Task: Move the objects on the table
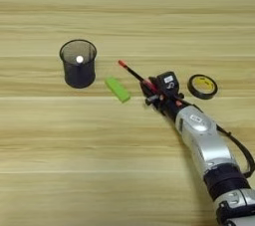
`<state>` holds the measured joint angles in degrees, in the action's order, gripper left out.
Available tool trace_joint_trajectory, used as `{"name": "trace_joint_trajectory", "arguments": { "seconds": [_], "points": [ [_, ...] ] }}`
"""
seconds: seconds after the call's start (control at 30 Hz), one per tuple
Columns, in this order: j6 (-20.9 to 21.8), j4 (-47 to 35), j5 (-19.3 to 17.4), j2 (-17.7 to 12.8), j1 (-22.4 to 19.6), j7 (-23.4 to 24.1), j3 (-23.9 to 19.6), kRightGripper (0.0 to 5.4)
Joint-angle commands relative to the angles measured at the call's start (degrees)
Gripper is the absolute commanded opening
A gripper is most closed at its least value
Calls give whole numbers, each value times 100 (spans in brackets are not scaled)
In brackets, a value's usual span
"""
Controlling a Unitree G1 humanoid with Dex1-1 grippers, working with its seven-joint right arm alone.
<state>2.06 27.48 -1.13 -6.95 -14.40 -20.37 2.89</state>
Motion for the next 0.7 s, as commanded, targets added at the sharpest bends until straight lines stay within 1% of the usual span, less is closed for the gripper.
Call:
{"name": "trace_joint_trajectory", "arguments": {
  "seconds": [0.03,0.17,0.43,0.7],
  "points": [
    [-70,111,50,-46,-58,46,17,105],
    [-57,140,48,-47,-69,41,16,76],
    [-2,199,48,-50,-93,65,0,73],
    [74,83,-13,-60,-103,278,-196,72]
  ]
}}
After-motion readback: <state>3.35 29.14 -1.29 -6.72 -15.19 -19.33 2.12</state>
